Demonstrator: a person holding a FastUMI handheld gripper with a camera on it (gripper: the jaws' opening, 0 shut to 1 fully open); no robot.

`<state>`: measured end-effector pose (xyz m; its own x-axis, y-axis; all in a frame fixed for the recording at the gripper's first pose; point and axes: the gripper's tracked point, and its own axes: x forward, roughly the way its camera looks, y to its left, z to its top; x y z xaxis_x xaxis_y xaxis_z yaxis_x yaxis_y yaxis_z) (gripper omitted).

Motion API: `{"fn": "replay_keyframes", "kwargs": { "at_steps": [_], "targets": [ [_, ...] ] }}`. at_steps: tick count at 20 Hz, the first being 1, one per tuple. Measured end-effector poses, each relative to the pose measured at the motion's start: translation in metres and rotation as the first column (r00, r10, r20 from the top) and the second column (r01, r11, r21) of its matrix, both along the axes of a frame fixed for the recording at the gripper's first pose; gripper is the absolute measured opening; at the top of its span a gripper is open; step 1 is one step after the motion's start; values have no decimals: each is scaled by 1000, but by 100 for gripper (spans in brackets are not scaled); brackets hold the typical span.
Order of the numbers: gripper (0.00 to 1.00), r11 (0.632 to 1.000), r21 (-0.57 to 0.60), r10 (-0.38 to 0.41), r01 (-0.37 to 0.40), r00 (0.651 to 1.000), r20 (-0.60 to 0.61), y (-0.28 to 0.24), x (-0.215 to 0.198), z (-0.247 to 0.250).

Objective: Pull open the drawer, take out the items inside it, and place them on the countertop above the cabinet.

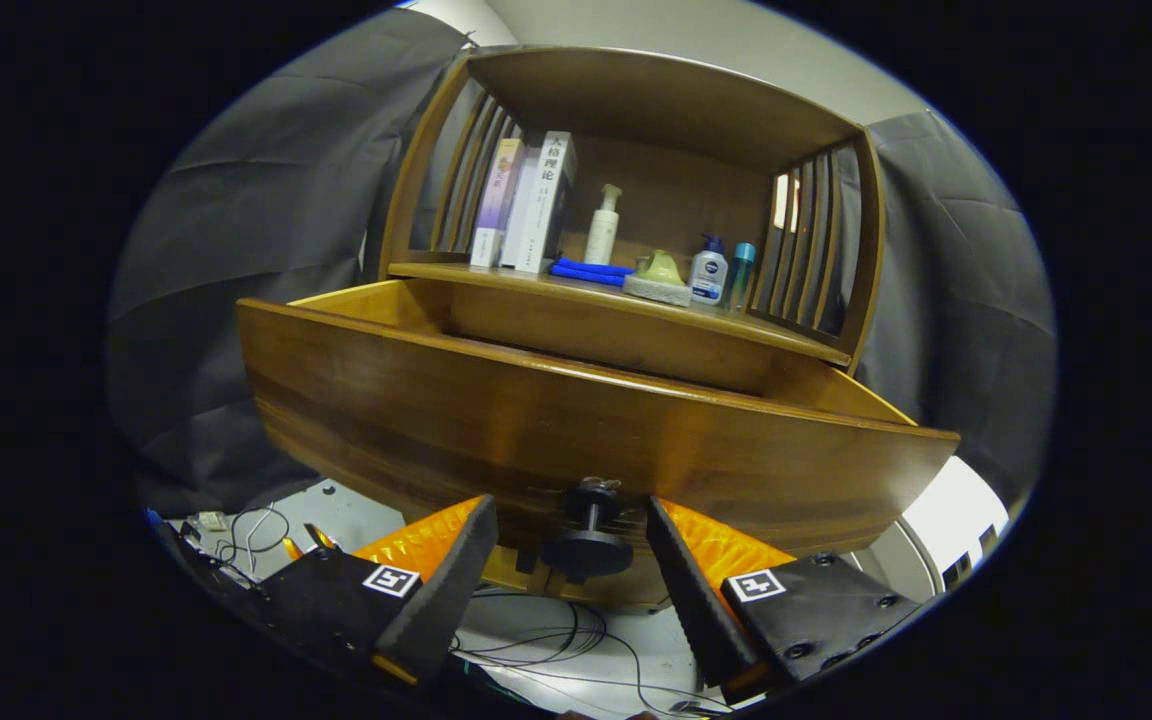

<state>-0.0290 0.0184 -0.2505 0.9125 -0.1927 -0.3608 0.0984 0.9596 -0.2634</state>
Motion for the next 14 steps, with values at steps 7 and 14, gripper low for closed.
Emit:
{"fn": "replay_keyframes", "kwargs": {
  "at_steps": [7, 14],
  "targets": [
    [96, 999, -11, -32, 32, 999, 23, -3, 8, -1],
    [96, 999, -5, -43, 44, 998, 51, -7, 42, 4]
  ]
}}
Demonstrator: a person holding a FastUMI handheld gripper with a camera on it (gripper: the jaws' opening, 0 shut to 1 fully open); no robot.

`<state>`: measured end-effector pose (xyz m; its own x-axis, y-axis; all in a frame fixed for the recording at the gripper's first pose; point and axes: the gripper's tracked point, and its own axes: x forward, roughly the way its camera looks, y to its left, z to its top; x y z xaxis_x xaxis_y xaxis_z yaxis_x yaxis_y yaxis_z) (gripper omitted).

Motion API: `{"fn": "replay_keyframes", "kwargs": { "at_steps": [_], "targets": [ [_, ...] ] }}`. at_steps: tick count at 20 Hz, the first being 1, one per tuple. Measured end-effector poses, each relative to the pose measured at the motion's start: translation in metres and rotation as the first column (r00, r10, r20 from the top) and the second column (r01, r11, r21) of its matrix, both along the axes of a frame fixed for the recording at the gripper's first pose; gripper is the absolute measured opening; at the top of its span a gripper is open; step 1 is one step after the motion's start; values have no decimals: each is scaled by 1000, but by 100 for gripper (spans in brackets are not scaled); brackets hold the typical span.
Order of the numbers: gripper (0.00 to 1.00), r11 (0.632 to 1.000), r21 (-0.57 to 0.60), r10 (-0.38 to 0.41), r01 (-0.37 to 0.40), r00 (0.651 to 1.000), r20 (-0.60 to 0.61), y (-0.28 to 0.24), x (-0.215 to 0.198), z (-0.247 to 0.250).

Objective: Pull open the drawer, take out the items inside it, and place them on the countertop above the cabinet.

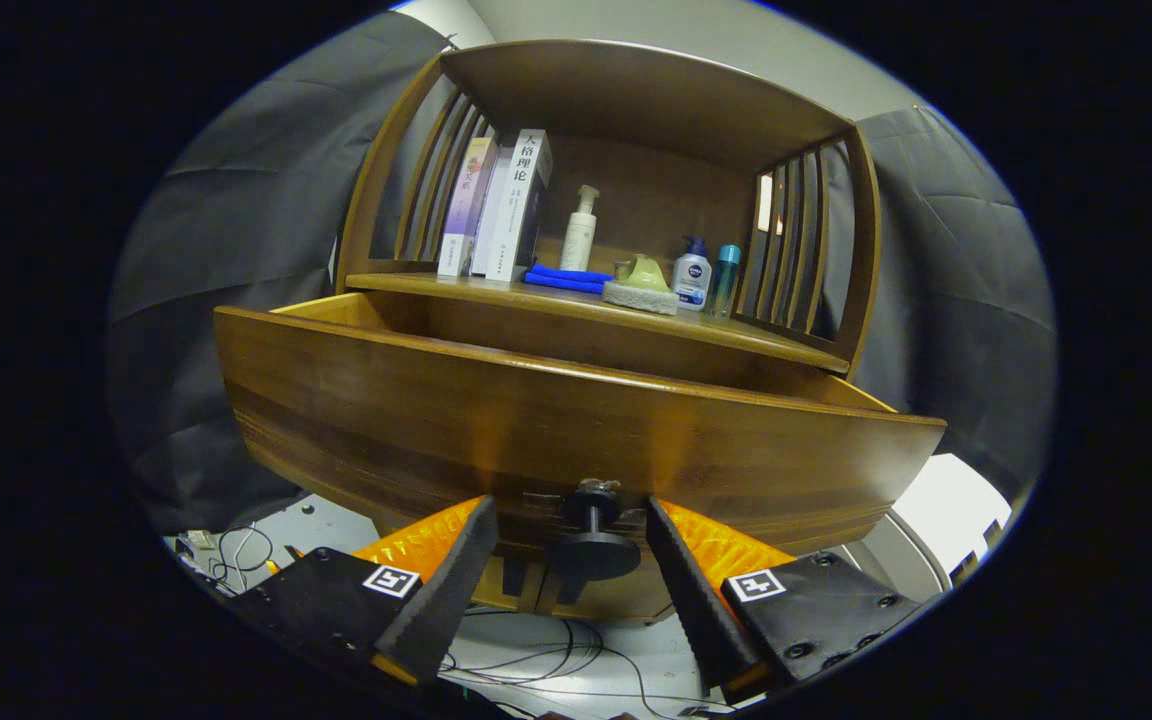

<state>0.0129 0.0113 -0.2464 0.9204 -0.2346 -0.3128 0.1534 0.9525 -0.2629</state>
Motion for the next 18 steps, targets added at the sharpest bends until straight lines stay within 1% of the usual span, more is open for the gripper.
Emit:
{"fn": "replay_keyframes", "kwargs": {
  "at_steps": [1, 2, 3, 8, 15, 18],
  "targets": [
    [96, 1000, 3, -2, 2, 1000, 13, -1, 10, 3],
    [96, 1000, 18, -13, 13, 1000, -10, -1, 11, -1],
    [96, 1000, 19, -14, 14, 1000, 2, -2, 21, 1],
    [96, 998, 39, -38, 38, 999, -10, -4, 54, -1],
    [97, 998, 31, -58, 58, 998, -3, -7, 93, -2],
    [98, 998, 24, -57, 57, 998, 0, -8, 110, -3]
  ]
}}
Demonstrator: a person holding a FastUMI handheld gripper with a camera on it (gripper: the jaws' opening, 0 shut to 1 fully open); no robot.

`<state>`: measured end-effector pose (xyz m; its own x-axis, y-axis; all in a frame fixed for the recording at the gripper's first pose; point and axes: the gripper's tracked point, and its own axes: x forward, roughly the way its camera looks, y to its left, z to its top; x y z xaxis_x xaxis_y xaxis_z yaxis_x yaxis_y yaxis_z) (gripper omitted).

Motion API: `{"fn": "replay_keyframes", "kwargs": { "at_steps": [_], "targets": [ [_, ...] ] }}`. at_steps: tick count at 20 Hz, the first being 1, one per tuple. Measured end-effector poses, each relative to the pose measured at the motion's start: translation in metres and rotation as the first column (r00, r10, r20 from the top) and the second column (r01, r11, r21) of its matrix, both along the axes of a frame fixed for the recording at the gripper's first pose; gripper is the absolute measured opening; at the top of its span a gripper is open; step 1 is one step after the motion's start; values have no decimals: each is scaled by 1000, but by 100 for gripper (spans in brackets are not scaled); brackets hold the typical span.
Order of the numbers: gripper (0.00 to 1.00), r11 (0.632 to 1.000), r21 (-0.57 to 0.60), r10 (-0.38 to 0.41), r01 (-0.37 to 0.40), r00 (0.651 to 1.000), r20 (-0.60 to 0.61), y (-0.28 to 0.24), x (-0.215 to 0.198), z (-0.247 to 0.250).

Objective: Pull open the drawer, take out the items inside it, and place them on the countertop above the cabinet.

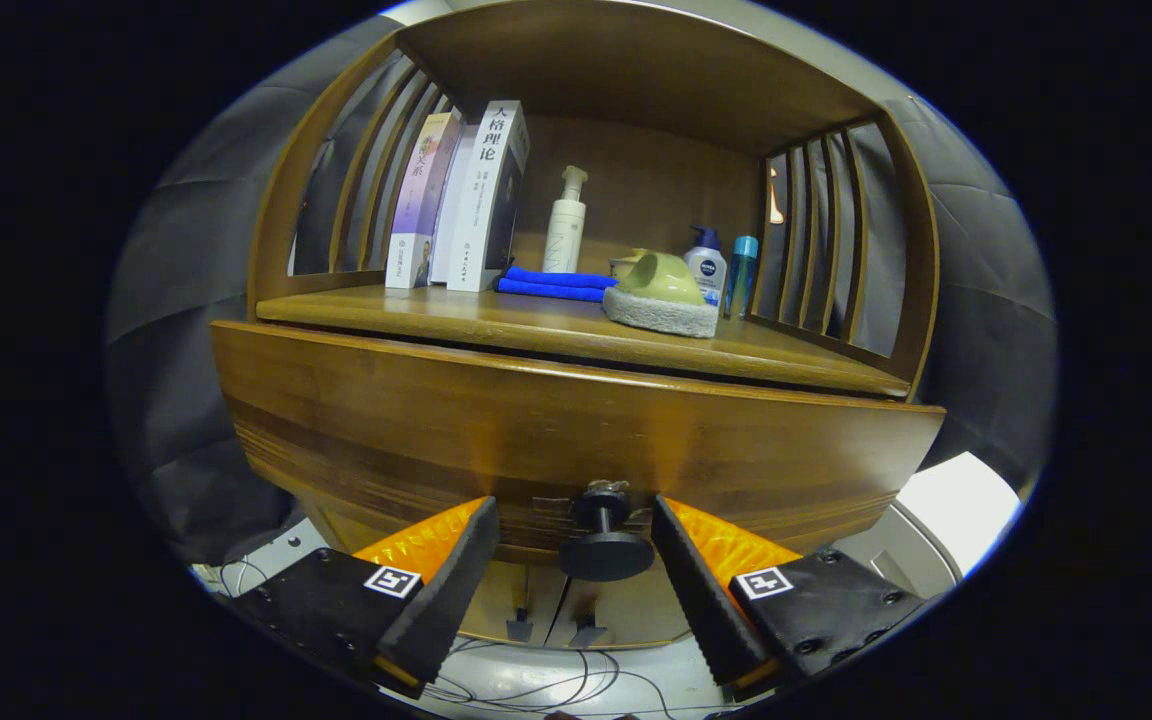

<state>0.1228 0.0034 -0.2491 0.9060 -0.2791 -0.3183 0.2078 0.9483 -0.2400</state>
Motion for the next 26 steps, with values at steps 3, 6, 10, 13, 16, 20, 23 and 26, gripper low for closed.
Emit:
{"fn": "replay_keyframes", "kwargs": {
  "at_steps": [3, 6, 10, 13, 16, 20, 23, 26],
  "targets": [
    [99, 1000, 2, 1, -1, 1000, -4, -4, 16, 0],
    [99, 1000, 19, -1, 1, 1000, -11, -3, 27, 0],
    [100, 1000, -25, 14, -14, 1000, 0, 1, 25, 0],
    [100, 998, -30, 52, -51, 998, 18, 0, 21, 12],
    [97, 995, -72, 82, -75, 991, 102, -4, 3, 60],
    [96, 995, -15, 96, -95, 971, 217, -7, -28, 135],
    [96, 995, -2, 98, -102, 952, 291, -14, -58, 188],
    [96, 993, 18, 106, -118, 939, 328, -25, -93, 217]
  ]
}}
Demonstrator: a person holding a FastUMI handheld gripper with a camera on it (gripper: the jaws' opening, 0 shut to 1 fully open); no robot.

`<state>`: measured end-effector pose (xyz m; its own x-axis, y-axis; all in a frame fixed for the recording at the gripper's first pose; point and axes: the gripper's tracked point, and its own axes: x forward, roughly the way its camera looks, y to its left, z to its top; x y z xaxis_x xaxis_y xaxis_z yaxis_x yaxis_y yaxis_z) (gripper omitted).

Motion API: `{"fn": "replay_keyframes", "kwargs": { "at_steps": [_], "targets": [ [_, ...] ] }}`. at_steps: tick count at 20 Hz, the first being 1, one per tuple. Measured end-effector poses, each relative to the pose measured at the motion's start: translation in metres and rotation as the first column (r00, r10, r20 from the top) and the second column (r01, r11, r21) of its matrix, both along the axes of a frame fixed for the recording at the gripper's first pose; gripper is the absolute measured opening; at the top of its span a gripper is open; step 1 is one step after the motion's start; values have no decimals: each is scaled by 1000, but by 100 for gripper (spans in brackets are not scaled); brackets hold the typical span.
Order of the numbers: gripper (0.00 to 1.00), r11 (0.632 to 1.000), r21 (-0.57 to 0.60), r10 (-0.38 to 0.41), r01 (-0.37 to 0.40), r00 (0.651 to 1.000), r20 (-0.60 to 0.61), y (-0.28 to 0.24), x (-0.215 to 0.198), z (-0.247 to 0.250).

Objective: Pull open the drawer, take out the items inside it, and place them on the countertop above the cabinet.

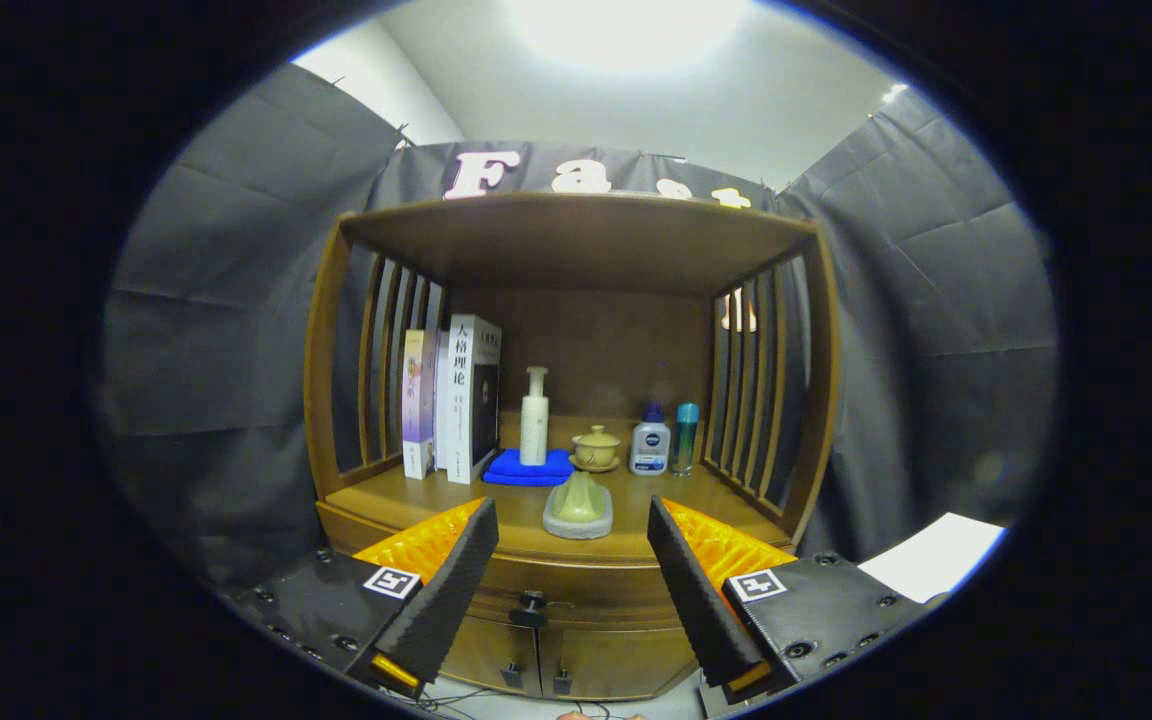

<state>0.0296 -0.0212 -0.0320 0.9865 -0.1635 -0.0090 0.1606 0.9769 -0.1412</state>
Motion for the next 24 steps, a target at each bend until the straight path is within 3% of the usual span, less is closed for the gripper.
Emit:
{"fn": "replay_keyframes", "kwargs": {
  "at_steps": [7, 12, 24],
  "targets": [
    [96, 997, 21, -75, 74, 993, 90, -45, -61, 46],
    [96, 997, 41, -77, 73, 990, 120, -49, -87, 66],
    [96, 996, 81, -48, 40, 994, 96, -40, -90, 65]
  ]
}}
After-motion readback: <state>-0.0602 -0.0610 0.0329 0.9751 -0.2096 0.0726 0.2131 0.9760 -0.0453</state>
